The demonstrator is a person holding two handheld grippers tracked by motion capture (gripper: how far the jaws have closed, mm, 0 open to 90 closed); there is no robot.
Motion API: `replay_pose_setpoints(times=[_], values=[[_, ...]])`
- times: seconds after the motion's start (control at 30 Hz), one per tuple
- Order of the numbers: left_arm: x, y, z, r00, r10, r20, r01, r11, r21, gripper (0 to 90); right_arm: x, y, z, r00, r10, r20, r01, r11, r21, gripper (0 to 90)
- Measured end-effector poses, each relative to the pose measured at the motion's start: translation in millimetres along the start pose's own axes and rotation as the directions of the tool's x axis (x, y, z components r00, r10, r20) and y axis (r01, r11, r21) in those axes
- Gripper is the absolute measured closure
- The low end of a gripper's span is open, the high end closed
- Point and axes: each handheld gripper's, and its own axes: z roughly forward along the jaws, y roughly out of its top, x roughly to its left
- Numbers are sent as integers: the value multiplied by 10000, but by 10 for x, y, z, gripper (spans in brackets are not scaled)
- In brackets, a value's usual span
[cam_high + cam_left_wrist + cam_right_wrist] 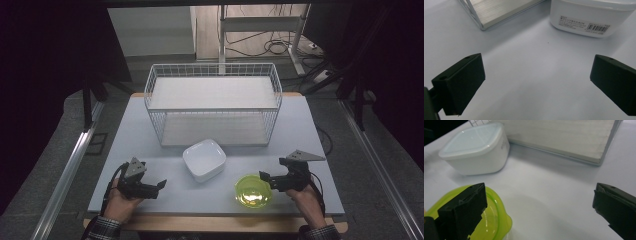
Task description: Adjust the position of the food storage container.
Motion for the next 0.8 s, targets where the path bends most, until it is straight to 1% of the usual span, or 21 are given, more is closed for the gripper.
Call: replay_pose_setpoints(times=[0.1,0.17,0.27,0.3,0.33,0.43,0.47,0.57,0.6,0.67,0.77,0.8], values=[[5,-7,10,9999,-165,17,165,9999,9,0,-27,-20,26,9998,66,207,-70,9998,181,0],[2,-3,-1,9998,-203,-9,203,9998,-21,0,-34,-25,36,9997,178,167,-182,9996,223,0],[-3,15,-24,9997,-247,-10,247,9997,-88,6,-16,-18,35,9994,84,321,-92,9996,267,0],[-8,20,-27,9994,-337,11,337,9994,-111,18,-12,-17,36,9993,34,362,-44,9996,272,0],[-10,22,-26,9994,-337,42,337,9994,-103,39,-6,-17,36,9993,60,367,-71,9995,309,0],[-31,26,-17,9998,-210,-33,210,9998,-13,57,-8,-16,40,9992,54,394,-68,9993,377,0],[-35,27,-14,9999,-144,69,144,9999,-38,66,-7,-15,34,9991,95,420,-111,9992,384,0],[-26,31,-3,9990,-175,421,182,9997,-170,89,-1,-3,7,9986,192,490,-209,9992,347,4],[-25,30,0,9988,-129,474,136,9998,-155,100,2,2,-2,9982,182,572,-199,9993,305,7],[-28,28,3,9987,-73,503,78,9999,-97,100,7,12,-18,9982,169,574,-187,9994,305,9],[-44,41,-11,9972,-122,740,134,9998,-165,101,13,17,-29,9982,169,571,-190,9991,374,11],[-56,46,-18,9975,-101,703,114,9998,-176,101,19,20,-32,9980,153,621,-178,9990,413,13]])
